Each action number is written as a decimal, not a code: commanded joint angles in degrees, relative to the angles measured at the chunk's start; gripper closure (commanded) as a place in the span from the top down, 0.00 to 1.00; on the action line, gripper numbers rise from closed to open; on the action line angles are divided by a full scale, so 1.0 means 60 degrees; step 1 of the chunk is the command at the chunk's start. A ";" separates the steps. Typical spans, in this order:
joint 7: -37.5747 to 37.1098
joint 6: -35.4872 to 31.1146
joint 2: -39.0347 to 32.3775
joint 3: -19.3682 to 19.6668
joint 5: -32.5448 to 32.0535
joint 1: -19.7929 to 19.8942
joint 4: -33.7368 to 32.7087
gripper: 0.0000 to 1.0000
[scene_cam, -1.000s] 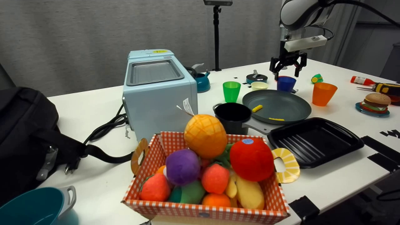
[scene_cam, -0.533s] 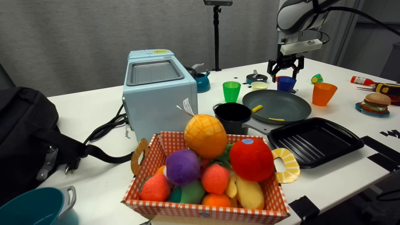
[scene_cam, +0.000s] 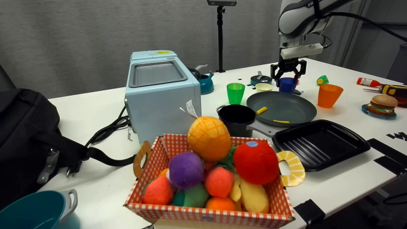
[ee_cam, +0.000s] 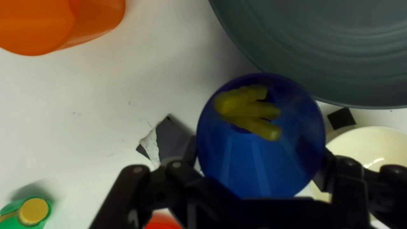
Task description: Pour the contents of the blue cup onto the plate
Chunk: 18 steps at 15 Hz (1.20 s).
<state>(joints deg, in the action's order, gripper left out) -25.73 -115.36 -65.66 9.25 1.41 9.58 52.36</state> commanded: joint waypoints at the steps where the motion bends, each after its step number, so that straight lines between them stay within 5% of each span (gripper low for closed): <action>1: -0.0255 0.0517 -0.0390 0.0015 0.0158 0.0058 -0.0822 0.53; 12: 0.0141 -0.0418 0.1173 -0.0385 0.0226 0.0067 0.0393 0.50; 18: 0.1328 -0.1836 0.2736 -0.0720 -0.0084 -0.0228 0.2508 0.50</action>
<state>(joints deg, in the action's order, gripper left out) -22.34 -120.84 -56.13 6.07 1.56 9.18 56.31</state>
